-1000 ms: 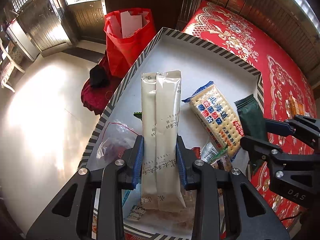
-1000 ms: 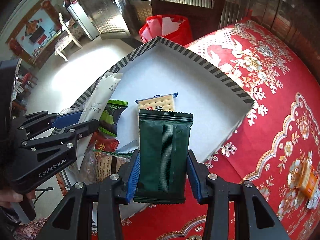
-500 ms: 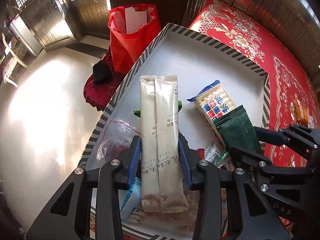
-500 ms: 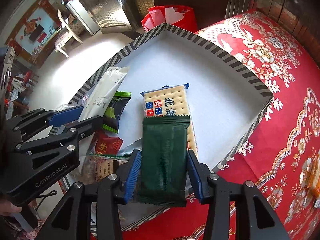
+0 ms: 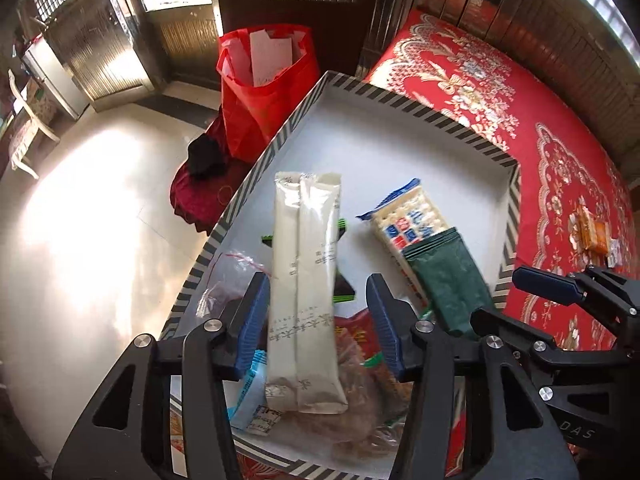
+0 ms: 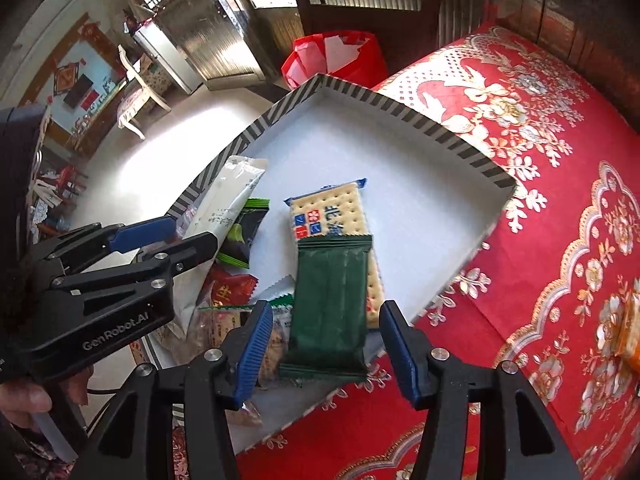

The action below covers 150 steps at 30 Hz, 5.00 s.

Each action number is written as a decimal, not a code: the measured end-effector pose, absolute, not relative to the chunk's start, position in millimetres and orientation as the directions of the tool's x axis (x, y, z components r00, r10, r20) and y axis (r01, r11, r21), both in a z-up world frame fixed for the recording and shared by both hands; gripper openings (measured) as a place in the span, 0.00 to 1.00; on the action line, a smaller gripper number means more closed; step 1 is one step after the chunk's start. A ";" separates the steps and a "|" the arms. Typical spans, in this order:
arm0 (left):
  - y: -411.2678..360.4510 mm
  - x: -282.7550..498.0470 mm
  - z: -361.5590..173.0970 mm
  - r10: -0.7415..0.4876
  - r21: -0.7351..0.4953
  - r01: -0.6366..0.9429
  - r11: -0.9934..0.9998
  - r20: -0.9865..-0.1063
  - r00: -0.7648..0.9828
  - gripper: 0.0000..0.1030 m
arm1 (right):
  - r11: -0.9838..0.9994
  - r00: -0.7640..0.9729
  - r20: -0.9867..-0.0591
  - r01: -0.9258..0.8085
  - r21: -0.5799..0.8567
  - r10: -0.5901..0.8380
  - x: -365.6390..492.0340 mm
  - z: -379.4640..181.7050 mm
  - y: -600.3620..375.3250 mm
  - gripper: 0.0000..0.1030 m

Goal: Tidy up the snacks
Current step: 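Open both tools to drop the white pack and green pack into the tray, then grasp the orange cracker pack with left tool while right tool grasps strawberry pouch, then carry the orange cracker pack and strawberry pouch over the white tray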

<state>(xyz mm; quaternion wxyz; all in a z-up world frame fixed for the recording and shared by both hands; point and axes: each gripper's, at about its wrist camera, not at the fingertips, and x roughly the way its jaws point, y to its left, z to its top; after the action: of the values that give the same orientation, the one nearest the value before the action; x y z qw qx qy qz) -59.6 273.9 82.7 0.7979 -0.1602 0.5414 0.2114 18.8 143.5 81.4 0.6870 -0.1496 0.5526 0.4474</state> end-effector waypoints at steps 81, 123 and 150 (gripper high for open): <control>-65.9 188.4 23.3 -0.198 -0.019 0.611 0.791 -0.954 0.226 0.53 | 0.771 0.241 -0.967 -0.630 -0.092 0.082 227.5 34.5 -215.9 0.68; -29.9 82.7 44.0 -0.122 -0.055 0.243 0.969 -0.956 0.267 0.53 | 0.877 0.229 -0.918 -0.437 0.201 0.325 87.9 48.5 -193.4 0.48; 166.0 -62.1 98.5 0.004 -0.088 -0.220 0.972 -0.922 0.387 0.53 | 0.663 0.113 -0.900 -0.715 0.220 0.421 8.4 80.1 26.3 0.48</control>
<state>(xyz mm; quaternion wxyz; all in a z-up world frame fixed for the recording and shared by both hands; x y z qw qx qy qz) -62.1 166.0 98.5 0.8268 -0.0981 0.5496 0.0679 8.4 26.3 80.1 0.7335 -0.1358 0.5420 0.3871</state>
